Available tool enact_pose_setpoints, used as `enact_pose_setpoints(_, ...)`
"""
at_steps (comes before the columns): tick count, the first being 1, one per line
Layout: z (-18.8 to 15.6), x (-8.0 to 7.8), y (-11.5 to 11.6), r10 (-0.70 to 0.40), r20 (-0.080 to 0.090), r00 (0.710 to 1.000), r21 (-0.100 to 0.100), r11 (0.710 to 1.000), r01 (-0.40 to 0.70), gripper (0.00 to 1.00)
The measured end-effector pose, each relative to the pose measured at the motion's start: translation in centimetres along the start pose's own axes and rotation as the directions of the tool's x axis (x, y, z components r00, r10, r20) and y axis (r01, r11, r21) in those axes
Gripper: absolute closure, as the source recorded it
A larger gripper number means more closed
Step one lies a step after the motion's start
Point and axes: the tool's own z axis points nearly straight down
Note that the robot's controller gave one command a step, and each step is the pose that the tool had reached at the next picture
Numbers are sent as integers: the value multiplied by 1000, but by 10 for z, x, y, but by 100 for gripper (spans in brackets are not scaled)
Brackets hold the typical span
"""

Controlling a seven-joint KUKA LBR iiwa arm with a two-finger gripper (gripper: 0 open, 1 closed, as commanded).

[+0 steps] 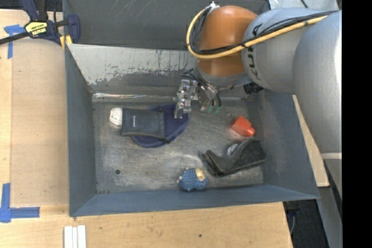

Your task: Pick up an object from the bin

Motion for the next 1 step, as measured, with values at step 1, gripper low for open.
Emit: enact_pose_setpoints(1,-140,14,1,-47,-3,999,0,999,47,100)
